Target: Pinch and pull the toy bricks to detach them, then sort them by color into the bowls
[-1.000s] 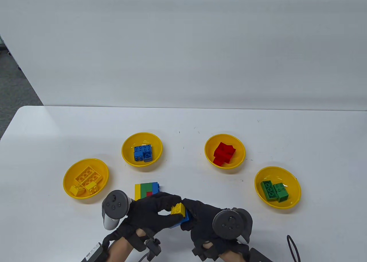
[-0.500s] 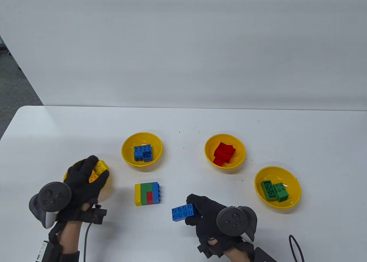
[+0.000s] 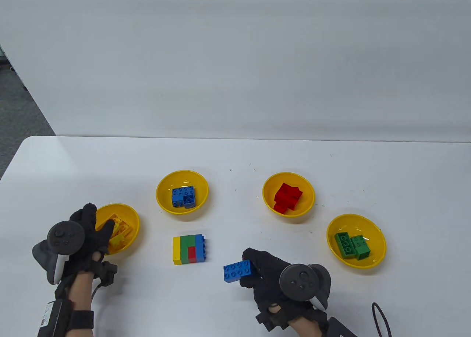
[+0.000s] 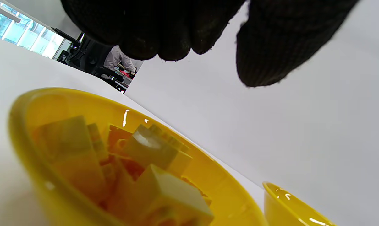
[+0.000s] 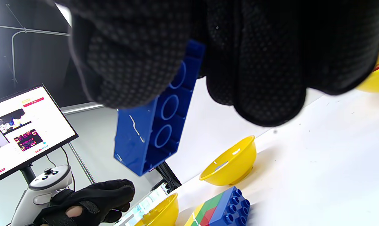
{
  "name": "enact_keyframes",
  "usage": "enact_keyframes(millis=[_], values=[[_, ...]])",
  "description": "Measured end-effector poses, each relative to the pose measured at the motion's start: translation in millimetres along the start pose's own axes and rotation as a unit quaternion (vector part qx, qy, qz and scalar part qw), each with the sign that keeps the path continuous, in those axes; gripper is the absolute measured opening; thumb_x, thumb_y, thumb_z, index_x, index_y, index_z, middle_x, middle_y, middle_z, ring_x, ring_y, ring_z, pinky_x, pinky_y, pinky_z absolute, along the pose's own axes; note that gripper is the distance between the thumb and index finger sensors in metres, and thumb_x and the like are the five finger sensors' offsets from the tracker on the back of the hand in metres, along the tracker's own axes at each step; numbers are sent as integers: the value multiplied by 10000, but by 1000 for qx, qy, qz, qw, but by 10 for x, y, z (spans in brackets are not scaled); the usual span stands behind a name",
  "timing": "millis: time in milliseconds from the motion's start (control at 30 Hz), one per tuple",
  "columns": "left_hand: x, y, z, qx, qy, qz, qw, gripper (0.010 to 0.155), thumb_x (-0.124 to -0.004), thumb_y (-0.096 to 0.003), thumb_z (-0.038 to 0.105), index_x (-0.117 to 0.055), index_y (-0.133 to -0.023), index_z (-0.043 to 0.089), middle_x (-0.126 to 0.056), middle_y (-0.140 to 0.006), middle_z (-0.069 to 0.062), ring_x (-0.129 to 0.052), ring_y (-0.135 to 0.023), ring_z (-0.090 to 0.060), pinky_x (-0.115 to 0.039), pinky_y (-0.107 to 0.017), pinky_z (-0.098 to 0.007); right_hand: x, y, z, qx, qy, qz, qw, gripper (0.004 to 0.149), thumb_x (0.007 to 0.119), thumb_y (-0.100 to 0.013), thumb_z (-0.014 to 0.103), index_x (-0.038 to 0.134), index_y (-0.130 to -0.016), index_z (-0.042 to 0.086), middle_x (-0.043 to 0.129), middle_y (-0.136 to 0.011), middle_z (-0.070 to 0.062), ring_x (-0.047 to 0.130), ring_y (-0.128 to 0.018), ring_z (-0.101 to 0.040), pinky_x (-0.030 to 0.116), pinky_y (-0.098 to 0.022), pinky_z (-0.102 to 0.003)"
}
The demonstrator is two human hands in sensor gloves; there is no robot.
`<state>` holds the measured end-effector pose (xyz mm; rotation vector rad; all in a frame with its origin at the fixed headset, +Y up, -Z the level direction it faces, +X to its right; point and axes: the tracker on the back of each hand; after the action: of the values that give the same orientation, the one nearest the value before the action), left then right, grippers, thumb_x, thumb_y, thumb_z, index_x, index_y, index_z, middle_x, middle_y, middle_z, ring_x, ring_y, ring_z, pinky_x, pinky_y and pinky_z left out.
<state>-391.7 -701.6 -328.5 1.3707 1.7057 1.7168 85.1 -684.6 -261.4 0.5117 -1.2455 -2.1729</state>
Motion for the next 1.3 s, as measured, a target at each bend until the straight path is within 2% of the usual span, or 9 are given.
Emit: enact_keyframes(millis=[133,333,467,567,633,733,900,1067,1300], values=[[97,64,176,-33,25,23,999,687,-915,-476,480,-695,-1050,173,-713,-1064,-206,-732,-949,-481,-661,-677,-643,-8,-2,-4,1,-2,-4,1000,638,935,-228,297,864,-777,-19,967,-674,-268,1076,-392,-370,895,-328,-610],[152,307,722,-146,63,16,987,678,-894,-481,505,-698,-1048,188,-703,-1076,-205,-733,-956,-490,-680,-666,-645,-25,-2,-12,3,-8,-11,1000,639,932,-235,301,858,-783,-18,962,-682,-267,1072,-402,-373,891,-335,-611],[-18,631,1190,-242,111,-61,962,711,-894,-471,525,-681,-1051,173,-699,-1069,-228,-795,-915,-492,-729,-629,-632,-38,0,-15,5,-15,-17,1000,639,929,-241,304,851,-791,-14,956,-692,-266,1068,-412,-376,888,-339,-612],[-246,925,1563,-325,126,-156,924,769,-908,-445,552,-650,-1066,179,-694,-1074,-224,-824,-890,-464,-756,-606,-608,-46,6,-18,5,-18,-19,1000,638,928,-245,306,849,-792,-13,952,-696,-266,1067,-415,-375,886,-342,-613],[-394,1088,1711,-350,130,-207,904,810,-926,-430,559,-628,-1076,172,-683,-1079,-228,-823,-885,-463,-754,-601,-609,-58,12,-18,5,-21,-22,1000,640,926,-247,308,846,-795,-13,952,-697,-265,1066,-417,-377,886,-342,-612],[-582,1257,1819,-359,125,-250,891,840,-943,-412,562,-620,-1076,160,-695,-1071,-231,-834,-873,-463,-759,-593,-610,-67,15,-17,4,-28,-26,999,642,925,-248,310,844,-797,-13,950,-700,-264,1066,-419,-375,886,-343,-612],[-740,1339,1856,-346,163,-286,879,817,-968,-408,523,-649,-1059,146,-741,-1036,-229,-867,-830,-454,-773,-571,-605,-41,19,-8,3,-44,-18,999,641,922,-252,311,840,-800,-11,945,-705,-266,1064,-424,-378,883,-346,-613],[-770,1328,1856,-341,180,-297,874,697,-987,-426,434,-737,-1006,140,-841,-951,-211,-928,-760,-427,-794,-550,-603,1,24,12,1,-50,-9,999,642,920,-258,312,832,-807,-9,938,-714,-265,1058,-434,-379,877,-352,-615],[-724,1281,1843,-343,177,-288,876,673,-1007,-413,429,-785,-976,135,-876,-920,-211,-945,-735,-428,-802,-540,-602,18,6,8,8,-59,25,998,660,908,-313,323,770,-875,4,876,-798,-281,1017,-520,-419,836,-394,-641]])
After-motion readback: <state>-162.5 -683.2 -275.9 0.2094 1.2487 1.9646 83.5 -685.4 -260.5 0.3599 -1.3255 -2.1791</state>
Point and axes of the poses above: the tracker on the back of each hand, its own z axis roughly to the thumb side, its own y axis roughly from the fingertips to the wrist, x = y × z
